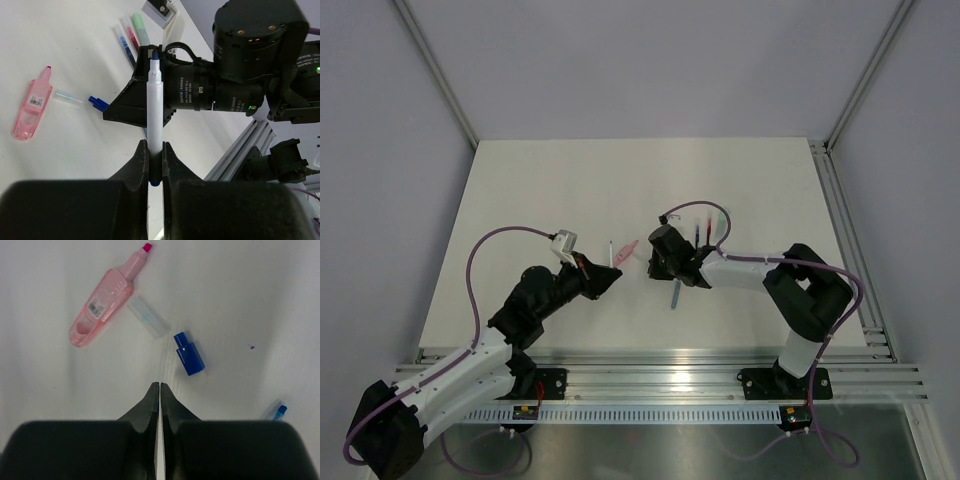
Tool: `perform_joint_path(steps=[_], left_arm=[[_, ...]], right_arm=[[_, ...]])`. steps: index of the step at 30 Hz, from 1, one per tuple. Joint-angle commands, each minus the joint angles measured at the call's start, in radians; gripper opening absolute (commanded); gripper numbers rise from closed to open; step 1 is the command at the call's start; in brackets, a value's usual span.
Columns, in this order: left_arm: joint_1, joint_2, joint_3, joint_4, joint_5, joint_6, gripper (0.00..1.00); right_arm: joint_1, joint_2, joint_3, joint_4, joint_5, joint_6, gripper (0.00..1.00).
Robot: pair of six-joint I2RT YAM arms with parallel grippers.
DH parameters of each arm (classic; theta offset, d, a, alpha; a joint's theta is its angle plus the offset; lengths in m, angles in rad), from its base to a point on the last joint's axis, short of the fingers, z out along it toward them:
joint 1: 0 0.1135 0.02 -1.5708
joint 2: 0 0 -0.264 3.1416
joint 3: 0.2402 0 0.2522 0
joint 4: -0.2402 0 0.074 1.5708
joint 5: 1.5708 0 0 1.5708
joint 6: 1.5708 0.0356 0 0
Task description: Insert the pens into the pen caps
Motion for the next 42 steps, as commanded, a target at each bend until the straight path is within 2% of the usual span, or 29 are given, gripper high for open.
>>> perform_joint_path(steps=[1, 6, 13, 18, 24, 32, 42], left_arm=[[0.001, -0.002, -0.002, 0.047, 0.010, 0.014, 0.00], [0.001, -0.001, -0.002, 0.049, 0.010, 0.013, 0.00], [0.001, 0.005, -0.003, 0.053, 0.012, 0.013, 0.00], [0.001, 0.011, 0.000, 0.053, 0.013, 0.013, 0.00], [0.001, 0.013, -0.002, 0.053, 0.015, 0.014, 0.00], [0.001, 0.008, 0.000, 0.056, 0.019, 0.009, 0.00], [0.001, -0.001, -0.002, 0.052, 0.020, 0.009, 0.00]], right_arm=[[-0.026, 0.025, 0.027, -0.039, -0.015, -0.016, 0.08], [-0.052, 0.030, 0.004, -0.036, -0.013, -0.020, 0.09], [-0.103, 0.038, -0.016, 0.032, -0.030, -0.023, 0.19], [-0.118, 0.062, 0.027, 0.058, -0.021, -0.035, 0.27], [-0.123, 0.076, 0.081, 0.024, -0.018, -0.060, 0.34], [-0.122, 0.018, 0.063, -0.055, -0.024, -0.049, 0.40], [-0.088, 0.084, 0.139, -0.075, -0.018, 0.006, 0.45]])
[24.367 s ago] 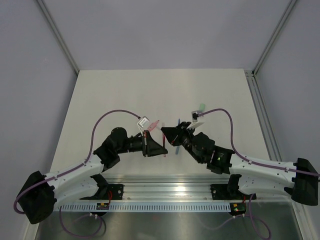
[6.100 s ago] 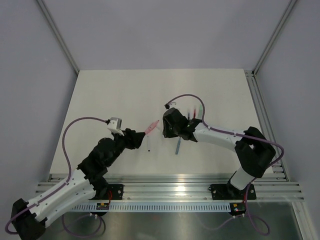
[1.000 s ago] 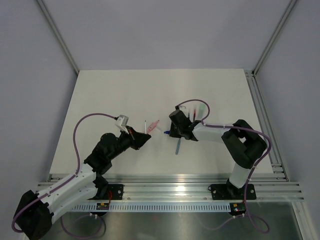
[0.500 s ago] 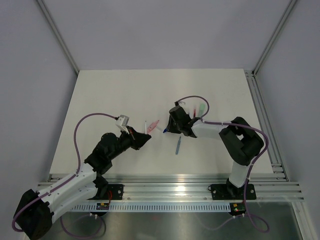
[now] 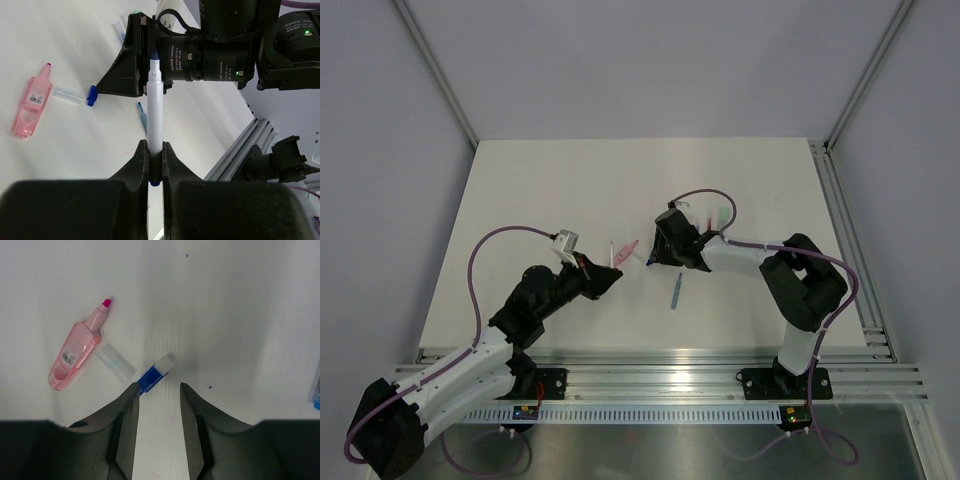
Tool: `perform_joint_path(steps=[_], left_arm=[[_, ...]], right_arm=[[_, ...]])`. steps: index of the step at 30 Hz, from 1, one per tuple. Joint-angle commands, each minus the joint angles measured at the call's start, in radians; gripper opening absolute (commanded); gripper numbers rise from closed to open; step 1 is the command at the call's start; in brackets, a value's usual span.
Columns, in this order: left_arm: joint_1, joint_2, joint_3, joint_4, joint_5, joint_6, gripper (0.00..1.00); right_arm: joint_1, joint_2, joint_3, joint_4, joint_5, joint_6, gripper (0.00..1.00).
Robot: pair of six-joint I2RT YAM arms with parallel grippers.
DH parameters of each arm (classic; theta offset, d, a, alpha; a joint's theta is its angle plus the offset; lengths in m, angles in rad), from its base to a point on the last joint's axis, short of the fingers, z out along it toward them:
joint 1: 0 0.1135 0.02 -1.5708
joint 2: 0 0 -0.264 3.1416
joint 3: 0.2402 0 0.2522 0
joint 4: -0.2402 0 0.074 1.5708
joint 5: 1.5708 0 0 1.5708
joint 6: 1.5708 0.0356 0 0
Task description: Insert the pens into the pen caps
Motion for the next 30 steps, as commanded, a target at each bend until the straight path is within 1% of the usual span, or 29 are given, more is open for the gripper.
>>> perform_joint_path(steps=[1, 5, 13, 22, 24, 30], left_arm=[[0.001, -0.017, -0.003, 0.051, 0.014, 0.010, 0.00], [0.001, -0.021, -0.003, 0.049, 0.014, 0.010, 0.00], [0.001, -0.023, -0.005, 0.051, 0.014, 0.010, 0.00], [0.001, -0.024, -0.005, 0.051, 0.014, 0.010, 0.00], [0.001, -0.024, -0.006, 0.051, 0.015, 0.010, 0.00], [0.001, -0.024, -0.006, 0.051, 0.014, 0.008, 0.00]], right_arm=[[0.018, 0.017, 0.052, -0.004, -0.007, 0.029, 0.45], [0.019, 0.041, 0.080, -0.013, 0.010, 0.043, 0.46], [0.021, 0.067, 0.100, -0.061, 0.079, 0.035, 0.40], [0.039, 0.089, 0.140, -0.148, 0.126, 0.003, 0.36], [0.041, 0.089, 0.141, -0.165, 0.134, -0.008, 0.32], [0.041, 0.073, 0.141, -0.228, 0.157, -0.058, 0.26]])
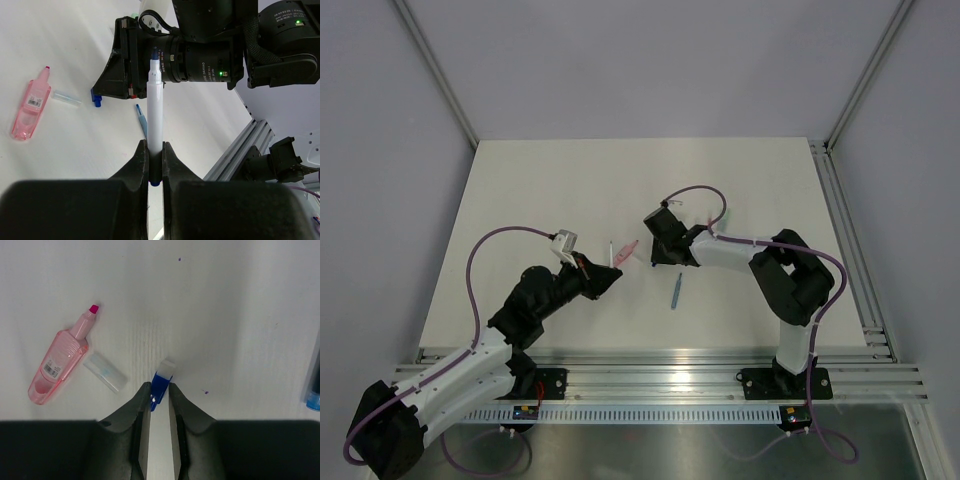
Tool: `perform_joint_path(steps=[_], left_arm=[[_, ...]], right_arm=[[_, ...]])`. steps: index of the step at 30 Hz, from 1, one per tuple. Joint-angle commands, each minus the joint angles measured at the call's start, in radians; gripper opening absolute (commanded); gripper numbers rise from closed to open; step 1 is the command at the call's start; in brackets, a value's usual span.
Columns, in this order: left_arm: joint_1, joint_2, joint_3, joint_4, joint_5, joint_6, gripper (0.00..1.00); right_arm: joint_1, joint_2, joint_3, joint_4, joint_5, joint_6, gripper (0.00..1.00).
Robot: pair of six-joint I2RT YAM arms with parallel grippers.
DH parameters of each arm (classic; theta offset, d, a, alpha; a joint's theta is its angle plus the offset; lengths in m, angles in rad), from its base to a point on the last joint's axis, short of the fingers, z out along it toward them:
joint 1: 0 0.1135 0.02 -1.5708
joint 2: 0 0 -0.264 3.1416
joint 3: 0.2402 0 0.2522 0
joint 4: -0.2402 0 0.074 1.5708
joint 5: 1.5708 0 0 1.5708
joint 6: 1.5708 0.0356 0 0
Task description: Insert the pens into the pen caps
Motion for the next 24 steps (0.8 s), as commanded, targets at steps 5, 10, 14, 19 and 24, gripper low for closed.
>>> perform_joint_path(steps=[5, 10, 14, 19, 24], left_arm=[[0.001, -0.011, -0.005, 0.052, 0.013, 0.008, 0.00], [0.001, -0.005, -0.006, 0.055, 0.013, 0.007, 0.00], [0.001, -0.004, -0.005, 0.055, 0.010, 0.008, 0.00], [0.001, -0.010, -0.006, 0.052, 0.010, 0.008, 0.00], [0.001, -0.013, -0.006, 0.052, 0.013, 0.007, 0.00]], right_arm=[[0.005, -0.017, 0.020, -0.133, 0.070, -0.088, 0.25], [0.001, -0.026, 0.032, -0.141, 0.061, -0.100, 0.32], [0.001, -0.029, 0.071, -0.153, 0.065, -0.103, 0.34], [-0.001, -0.014, 0.095, -0.165, 0.067, -0.102, 0.38], [-0.004, 0.010, 0.104, -0.164, 0.064, -0.094, 0.38]])
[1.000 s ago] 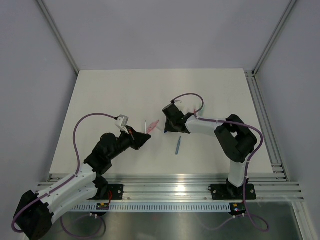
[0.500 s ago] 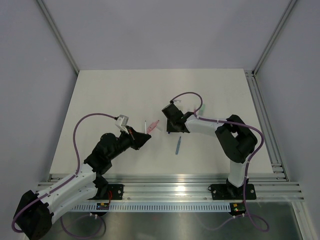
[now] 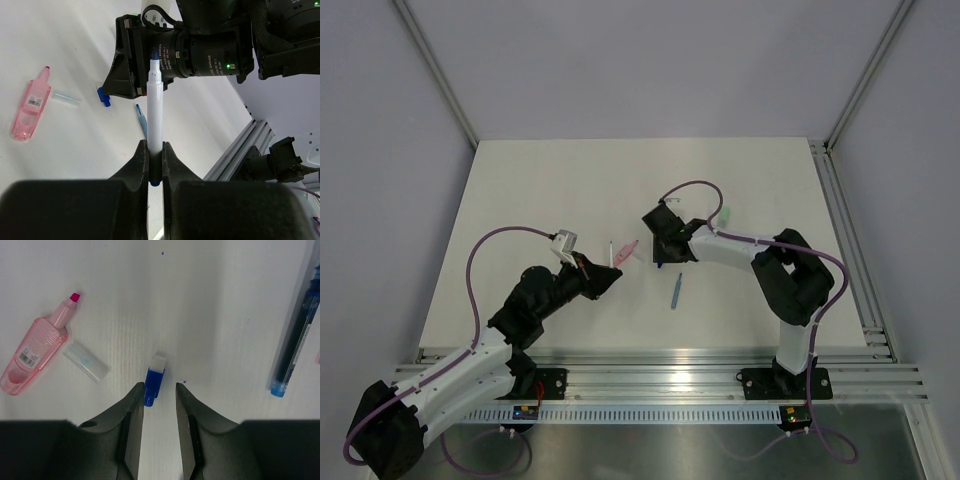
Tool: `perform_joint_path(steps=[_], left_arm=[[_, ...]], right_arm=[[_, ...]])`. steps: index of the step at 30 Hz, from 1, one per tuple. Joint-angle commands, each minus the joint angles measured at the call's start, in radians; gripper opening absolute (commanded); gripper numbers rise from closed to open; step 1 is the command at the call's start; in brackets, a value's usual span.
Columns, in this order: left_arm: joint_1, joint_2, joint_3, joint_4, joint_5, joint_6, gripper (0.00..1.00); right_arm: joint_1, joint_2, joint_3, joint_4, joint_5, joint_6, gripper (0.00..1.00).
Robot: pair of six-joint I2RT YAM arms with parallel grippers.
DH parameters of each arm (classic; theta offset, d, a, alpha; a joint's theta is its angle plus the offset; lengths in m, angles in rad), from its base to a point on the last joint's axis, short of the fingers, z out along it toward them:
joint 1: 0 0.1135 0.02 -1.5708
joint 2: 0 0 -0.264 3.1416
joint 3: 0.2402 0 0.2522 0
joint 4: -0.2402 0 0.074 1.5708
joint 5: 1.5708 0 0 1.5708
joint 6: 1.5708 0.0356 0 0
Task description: Insert the pens into the pen caps
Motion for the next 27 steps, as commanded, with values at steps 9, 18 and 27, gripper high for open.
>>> perform_joint_path(steps=[9, 18, 27], left_arm=[[0.001, -0.022, -0.006, 0.049, 0.011, 0.007, 0.00], [0.001, -0.028, -0.008, 0.046, 0.013, 0.007, 0.00], [0.001, -0.027, -0.006, 0.046, 0.014, 0.007, 0.00]], right_arm=[[-0.003, 0.099, 0.096, -0.055, 0.028, 0.000, 0.33], [-0.003, 0.085, 0.090, -0.107, 0.055, -0.014, 0.23], [-0.003, 0.131, 0.138, -0.170, 0.037, -0.059, 0.23]])
